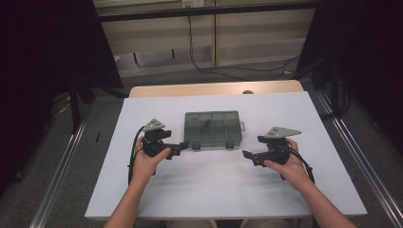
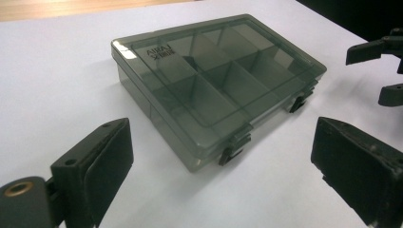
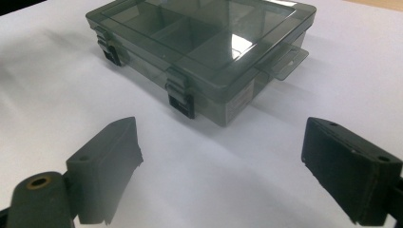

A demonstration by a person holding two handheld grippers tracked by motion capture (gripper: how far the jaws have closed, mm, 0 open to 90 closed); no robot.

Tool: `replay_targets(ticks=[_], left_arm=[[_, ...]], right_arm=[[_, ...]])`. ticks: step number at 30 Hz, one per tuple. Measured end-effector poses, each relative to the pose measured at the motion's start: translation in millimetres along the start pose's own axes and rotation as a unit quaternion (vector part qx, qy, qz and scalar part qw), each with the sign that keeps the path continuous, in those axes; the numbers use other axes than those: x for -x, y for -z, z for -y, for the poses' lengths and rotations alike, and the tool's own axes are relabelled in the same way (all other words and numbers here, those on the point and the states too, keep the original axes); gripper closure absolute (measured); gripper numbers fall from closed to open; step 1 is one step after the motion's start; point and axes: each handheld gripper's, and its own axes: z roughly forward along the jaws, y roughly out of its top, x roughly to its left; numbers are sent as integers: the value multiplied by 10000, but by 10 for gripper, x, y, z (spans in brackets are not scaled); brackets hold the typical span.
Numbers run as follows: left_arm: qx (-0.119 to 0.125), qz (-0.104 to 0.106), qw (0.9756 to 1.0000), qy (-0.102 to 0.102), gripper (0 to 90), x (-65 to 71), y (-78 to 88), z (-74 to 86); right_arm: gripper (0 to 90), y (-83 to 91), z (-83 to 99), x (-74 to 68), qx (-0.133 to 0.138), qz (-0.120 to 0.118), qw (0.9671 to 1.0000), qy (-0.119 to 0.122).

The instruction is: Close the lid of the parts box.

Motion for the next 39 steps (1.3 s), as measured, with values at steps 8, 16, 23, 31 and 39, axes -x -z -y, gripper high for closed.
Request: replay_targets(ticks=[8,16,23,31,39], left_arm=[[150,-24,9999,-18,60,-2,114,97],[207,-50,9997,-123,54,12,212,183],[296,-71,9994,-140,51,10,284,246],[327,-157,9992,-143,49,8,338,292],[356,-186,9991,-169,49,-6,389,366]], right_arm=[[113,63,71,11,3,52,10000,-11],[110,141,108,23,66,86,9999,-45],[106,188,150,44,82,117,9999,-45],[104,223,183,47,50,111,9999,-56],[102,309,258,63,28,150,9999,-74]])
